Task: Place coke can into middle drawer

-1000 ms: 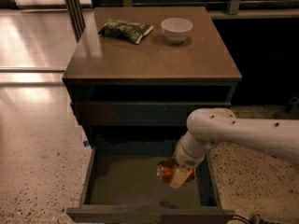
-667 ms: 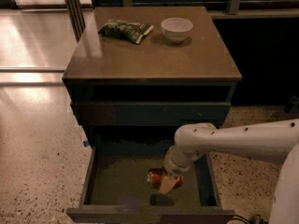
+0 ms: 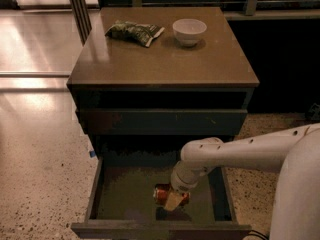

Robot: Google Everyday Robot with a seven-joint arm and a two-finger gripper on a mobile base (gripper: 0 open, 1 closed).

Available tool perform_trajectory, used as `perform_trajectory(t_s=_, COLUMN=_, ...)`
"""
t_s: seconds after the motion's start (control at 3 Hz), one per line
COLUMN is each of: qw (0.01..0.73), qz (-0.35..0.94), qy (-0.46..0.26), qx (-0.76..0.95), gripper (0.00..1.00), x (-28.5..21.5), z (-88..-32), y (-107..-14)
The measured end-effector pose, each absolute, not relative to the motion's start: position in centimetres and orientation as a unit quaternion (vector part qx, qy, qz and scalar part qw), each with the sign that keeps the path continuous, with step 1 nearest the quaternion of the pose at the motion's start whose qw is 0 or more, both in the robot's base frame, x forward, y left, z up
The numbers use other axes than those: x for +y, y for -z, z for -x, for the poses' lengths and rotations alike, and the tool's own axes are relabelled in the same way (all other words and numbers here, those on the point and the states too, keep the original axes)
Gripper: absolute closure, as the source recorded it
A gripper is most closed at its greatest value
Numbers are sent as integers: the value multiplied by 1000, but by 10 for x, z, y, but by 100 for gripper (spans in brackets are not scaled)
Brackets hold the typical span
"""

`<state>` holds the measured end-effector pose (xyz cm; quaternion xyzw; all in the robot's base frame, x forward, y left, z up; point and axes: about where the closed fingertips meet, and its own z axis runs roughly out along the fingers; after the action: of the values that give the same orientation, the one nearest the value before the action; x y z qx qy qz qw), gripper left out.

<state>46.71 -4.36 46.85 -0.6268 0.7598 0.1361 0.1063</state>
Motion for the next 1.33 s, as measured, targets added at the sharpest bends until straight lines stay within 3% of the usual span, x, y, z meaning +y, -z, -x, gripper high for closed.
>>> perform_trajectory(t_s=0.33, qw=95, qz=621, qy=-153, qx=763, gripper=100, x=-6, z=-461, y=-417)
perform_trajectory(t_s=1.33, qw=92, qz=620, qy=-96, qx=773, gripper=100, x=-4, z=-507, y=-345)
